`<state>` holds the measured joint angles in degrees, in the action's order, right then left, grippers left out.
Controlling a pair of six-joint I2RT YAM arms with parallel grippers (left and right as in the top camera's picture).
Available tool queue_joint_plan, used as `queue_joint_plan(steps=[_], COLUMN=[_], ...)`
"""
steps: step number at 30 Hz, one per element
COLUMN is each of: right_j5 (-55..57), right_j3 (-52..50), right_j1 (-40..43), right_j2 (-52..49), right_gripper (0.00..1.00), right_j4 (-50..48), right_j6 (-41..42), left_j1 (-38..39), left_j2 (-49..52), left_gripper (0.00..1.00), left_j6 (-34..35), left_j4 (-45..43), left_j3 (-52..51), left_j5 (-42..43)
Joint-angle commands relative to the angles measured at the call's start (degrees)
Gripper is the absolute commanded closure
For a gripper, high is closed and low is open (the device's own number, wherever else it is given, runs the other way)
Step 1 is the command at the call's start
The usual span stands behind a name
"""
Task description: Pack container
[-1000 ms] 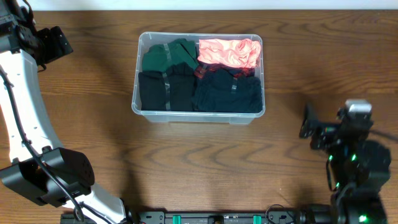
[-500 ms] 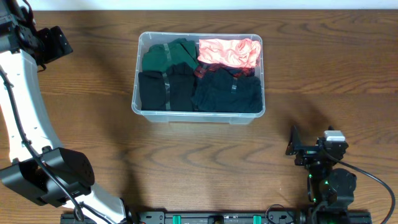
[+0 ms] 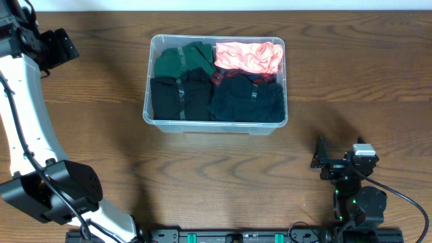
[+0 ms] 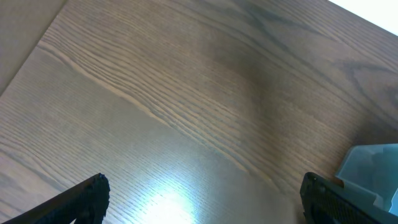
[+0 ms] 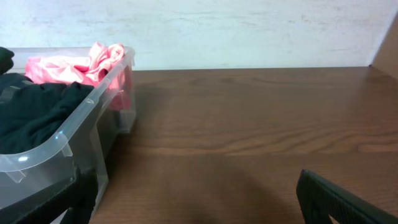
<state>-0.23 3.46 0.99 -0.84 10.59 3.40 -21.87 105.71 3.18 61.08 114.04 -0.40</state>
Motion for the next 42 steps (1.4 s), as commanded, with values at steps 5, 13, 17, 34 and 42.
queue_joint_plan(steps=[5,13,17,34,42], right_j5=[0.6,0.6,0.6,0.6,0.6], right_j3=[-0.4,-0.4,-0.4,-0.4,-0.4], right_j1=[0.5,0.5,0.5,0.4,0.4], right_j2=[0.5,0.5,0.5,0.5,0.5], right_gripper=[0.01,0.01,0.01,0.01,0.01], right_j4=[-0.1,-0.2,-0.1,-0.1,-0.1], right_j6=[0.2,0.2,0.2,0.2,0.2], left_j1=[0.0,0.0,0.0,0.1,6.3], left_j2=[0.4,0.4,0.4,-1.9,-10.7], left_gripper=[0.02,0.02,0.02,0.02,0.02], left_j6=[0.5,0.5,0.5,1.3,1.2], left_j4=[0.0,0.0,0.0,1.2,-0.1], left_j3=[0.2,0.2,0.2,0.2,-0.5], left_j5=[-0.1,-0.1,-0.1,0.4,8.7])
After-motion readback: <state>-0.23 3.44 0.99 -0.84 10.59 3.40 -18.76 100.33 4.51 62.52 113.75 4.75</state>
